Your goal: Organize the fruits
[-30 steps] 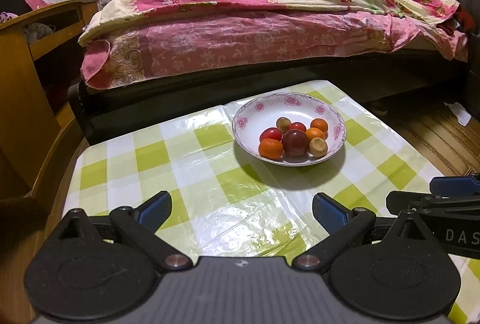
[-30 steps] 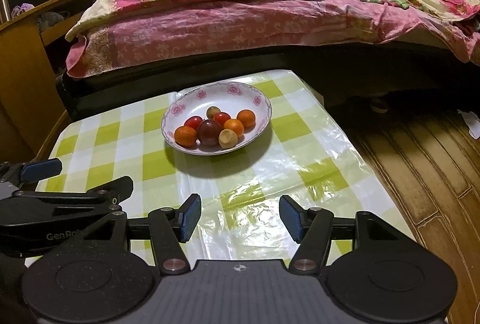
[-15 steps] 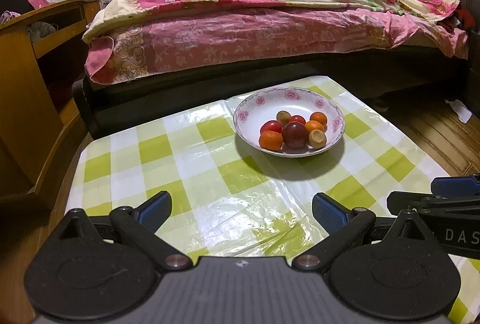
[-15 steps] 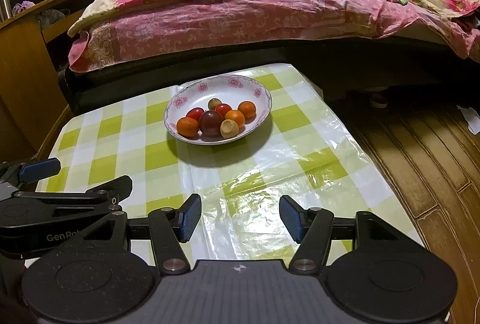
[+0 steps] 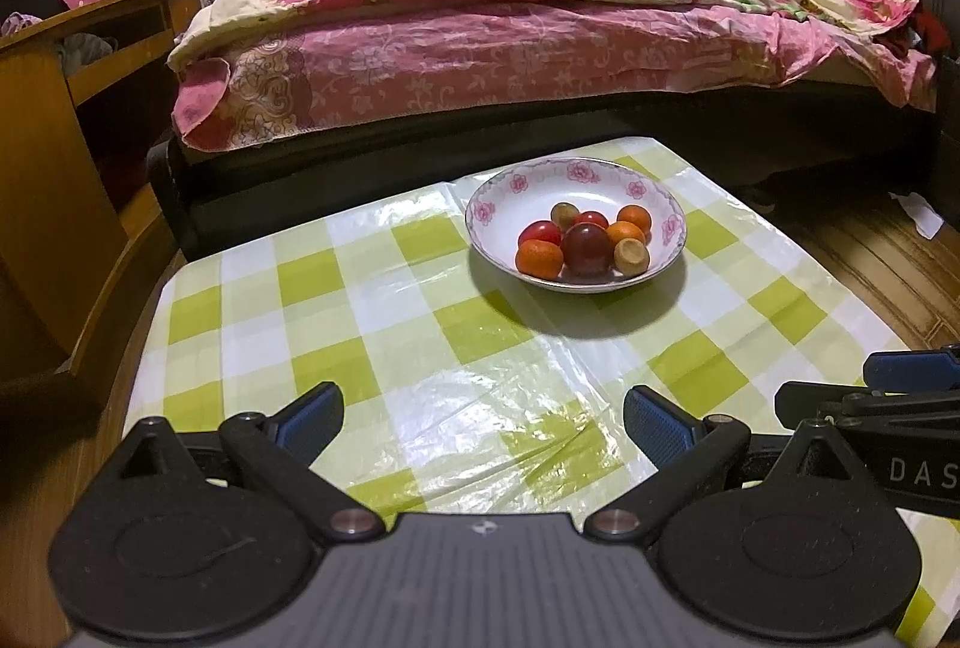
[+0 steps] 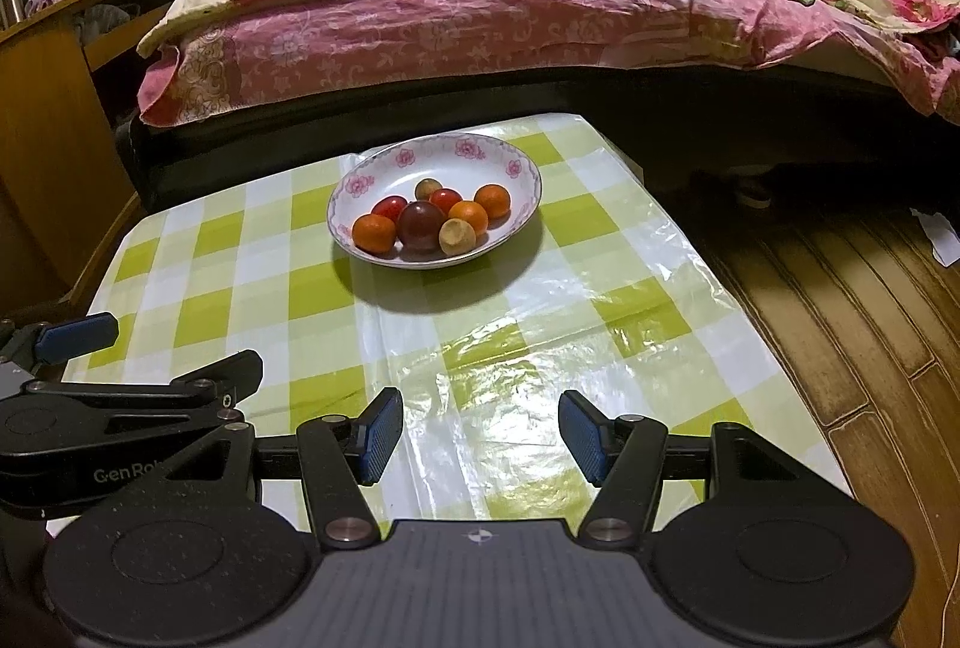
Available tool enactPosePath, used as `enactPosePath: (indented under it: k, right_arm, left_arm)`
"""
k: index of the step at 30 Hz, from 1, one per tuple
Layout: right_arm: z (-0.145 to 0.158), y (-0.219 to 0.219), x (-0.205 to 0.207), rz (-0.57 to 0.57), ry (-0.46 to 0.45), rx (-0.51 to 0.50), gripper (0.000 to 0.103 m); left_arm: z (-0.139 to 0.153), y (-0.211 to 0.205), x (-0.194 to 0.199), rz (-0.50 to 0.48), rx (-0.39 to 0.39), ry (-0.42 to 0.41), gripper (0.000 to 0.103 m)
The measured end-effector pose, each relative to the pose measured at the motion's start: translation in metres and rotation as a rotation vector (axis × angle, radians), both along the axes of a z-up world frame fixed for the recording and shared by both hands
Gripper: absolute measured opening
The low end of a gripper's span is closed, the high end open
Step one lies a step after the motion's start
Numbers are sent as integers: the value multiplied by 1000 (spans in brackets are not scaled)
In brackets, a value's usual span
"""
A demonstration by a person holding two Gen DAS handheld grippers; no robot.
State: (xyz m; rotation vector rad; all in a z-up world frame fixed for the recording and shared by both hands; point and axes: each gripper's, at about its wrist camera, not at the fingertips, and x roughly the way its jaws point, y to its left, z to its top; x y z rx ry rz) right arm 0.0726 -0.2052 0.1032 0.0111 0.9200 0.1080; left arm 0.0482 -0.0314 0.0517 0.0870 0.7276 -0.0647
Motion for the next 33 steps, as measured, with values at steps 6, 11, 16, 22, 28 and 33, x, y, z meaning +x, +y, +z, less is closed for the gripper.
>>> enactPosePath:
  k: [6,11,16,22,28,33]
  right_arm:
    - [-3,0,-4,3,12,-14,54]
    - [-5,0,-8,8,20,-24,55]
    - [-6,-2,-10,10,28,-31,55]
    - [-7,-4,-11,6,34,-29,55]
    - [-8,-4,-11,7,46,-22,55]
    - [-8,-4,-12,12,48,-26,55]
  left_arm:
    - [-4,-2,-5,-3,11,6,103]
    - [-7,-4,-9,-5,22,10,103]
    - [-8,-6,-11,-6,28,13,103]
    - [-9,-8,-11,-9,27,19,103]
    - [-10,-8,-13,-7,31,24,103]
    - [-10,-8,-15,-2,30,28,103]
